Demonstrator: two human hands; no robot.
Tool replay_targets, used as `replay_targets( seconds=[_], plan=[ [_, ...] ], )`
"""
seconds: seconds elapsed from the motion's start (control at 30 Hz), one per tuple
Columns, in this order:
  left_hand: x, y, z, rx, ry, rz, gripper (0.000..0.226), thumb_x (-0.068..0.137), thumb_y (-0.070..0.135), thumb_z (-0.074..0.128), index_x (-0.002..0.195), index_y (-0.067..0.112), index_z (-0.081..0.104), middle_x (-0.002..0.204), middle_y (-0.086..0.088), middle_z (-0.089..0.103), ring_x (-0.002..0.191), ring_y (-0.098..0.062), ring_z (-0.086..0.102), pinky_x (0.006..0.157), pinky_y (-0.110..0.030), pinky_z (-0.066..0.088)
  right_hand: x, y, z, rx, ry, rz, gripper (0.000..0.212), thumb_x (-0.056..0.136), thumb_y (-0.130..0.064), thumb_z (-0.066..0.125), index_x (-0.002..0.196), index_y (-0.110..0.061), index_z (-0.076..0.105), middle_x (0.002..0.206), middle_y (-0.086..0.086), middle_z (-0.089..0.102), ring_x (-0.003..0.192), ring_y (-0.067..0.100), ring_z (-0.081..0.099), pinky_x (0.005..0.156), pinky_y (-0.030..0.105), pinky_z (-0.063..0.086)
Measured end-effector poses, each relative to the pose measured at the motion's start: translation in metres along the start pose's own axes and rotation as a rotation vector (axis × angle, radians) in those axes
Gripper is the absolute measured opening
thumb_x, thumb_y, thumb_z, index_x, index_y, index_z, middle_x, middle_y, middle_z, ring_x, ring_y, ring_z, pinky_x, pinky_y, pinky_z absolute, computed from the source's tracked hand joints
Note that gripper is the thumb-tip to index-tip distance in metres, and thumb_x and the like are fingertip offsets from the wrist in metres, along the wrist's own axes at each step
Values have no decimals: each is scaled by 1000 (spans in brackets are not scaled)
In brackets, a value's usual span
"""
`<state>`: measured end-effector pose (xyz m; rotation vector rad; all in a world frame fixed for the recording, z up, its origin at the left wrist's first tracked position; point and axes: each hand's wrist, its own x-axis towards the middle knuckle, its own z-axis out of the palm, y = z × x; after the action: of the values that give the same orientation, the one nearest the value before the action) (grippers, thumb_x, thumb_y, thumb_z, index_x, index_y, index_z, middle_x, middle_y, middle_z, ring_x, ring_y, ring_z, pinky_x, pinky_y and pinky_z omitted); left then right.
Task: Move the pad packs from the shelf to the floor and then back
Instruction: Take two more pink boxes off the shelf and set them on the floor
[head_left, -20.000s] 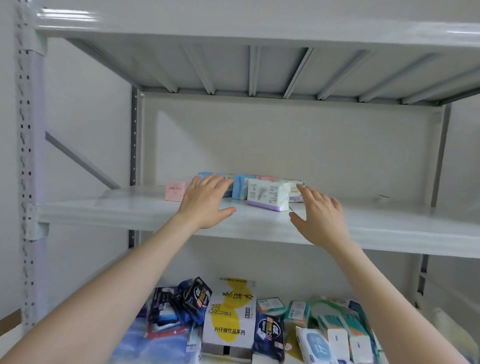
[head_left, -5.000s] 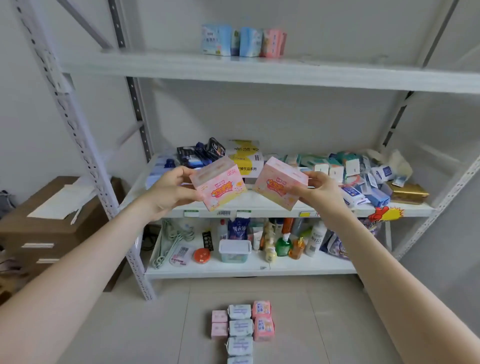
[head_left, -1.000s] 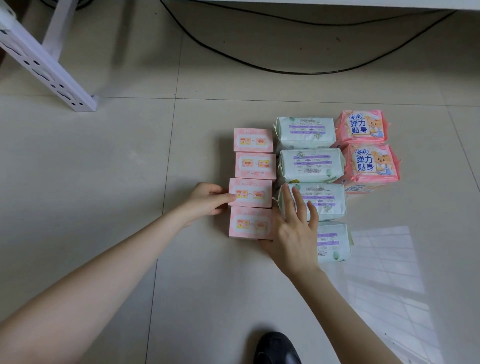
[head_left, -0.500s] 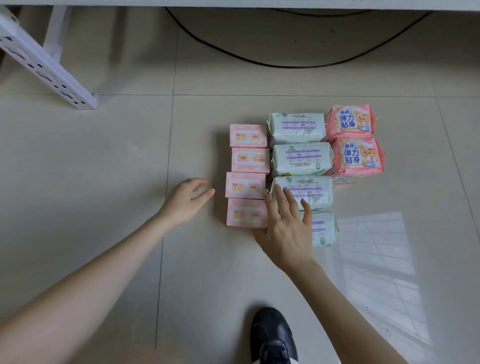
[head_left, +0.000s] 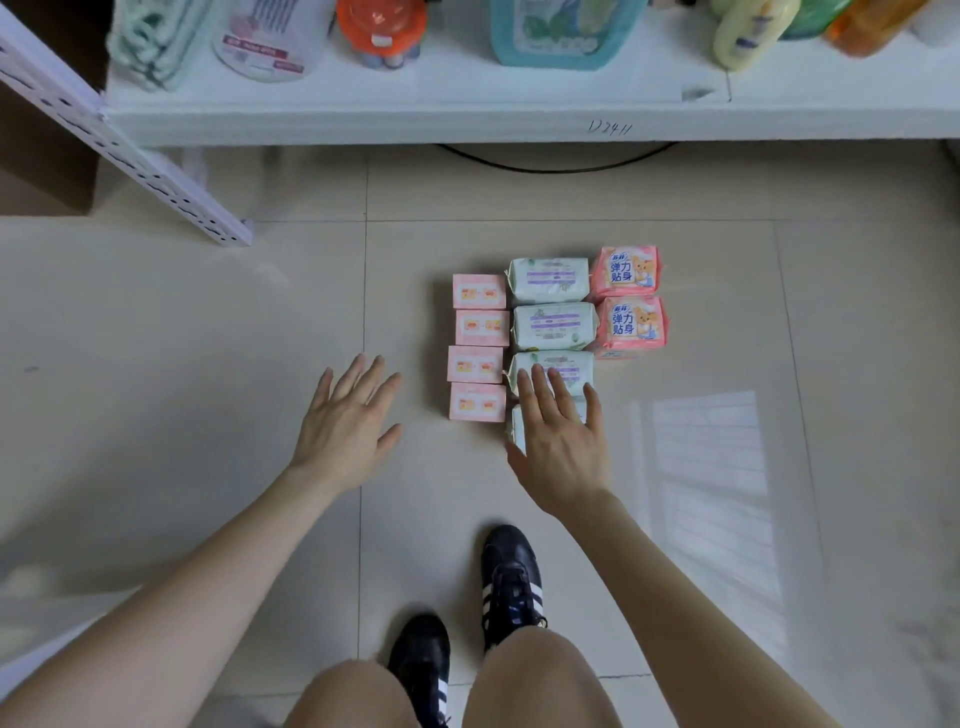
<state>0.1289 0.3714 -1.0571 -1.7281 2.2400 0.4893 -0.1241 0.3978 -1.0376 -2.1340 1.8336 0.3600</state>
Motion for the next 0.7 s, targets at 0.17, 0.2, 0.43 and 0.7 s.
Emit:
replay_targets(
  seconds=[0.17, 0.2, 0.43, 0.7],
  plan=[
    [-48, 23, -90, 47, -44, -23, 65, 97, 43, 43, 154, 22, 19, 164, -2, 7, 151, -21, 3, 120, -45, 1, -36, 2, -98, 4, -19, -21, 82, 96, -45, 42, 153, -15, -8, 163, 6, -1, 150, 22, 0, 117, 48, -4],
    [-58, 27, -109, 53, -45, -31, 65, 97, 42, 43, 154, 23, 19, 164, -2, 7, 151, -21, 3, 120, -45, 1, -42, 2, -120, 7, -19, -21, 82, 96, -45, 42, 153, -16, -8, 163, 6, -1, 150, 22, 1, 117, 48, -4],
    [-119, 61, -255, 74, -21, -83, 68, 96, 42, 42, 155, 24, 13, 164, -4, 3, 151, -24, 0, 119, -45, -2, -80, -3, -280, -1, 21, -36, 80, 97, -43, 41, 153, -15, -8, 163, 7, 0, 150, 23, 2, 116, 52, -7],
    [-156, 84, -422, 100, 197, -22, 68, 96, 42, 42, 155, 26, 12, 164, -4, 1, 151, -22, -3, 119, -45, -6, -127, -11, -439, 31, 222, -13, 84, 94, -46, 45, 153, -17, -6, 163, 5, 3, 150, 20, 4, 118, 49, -2]
  ],
)
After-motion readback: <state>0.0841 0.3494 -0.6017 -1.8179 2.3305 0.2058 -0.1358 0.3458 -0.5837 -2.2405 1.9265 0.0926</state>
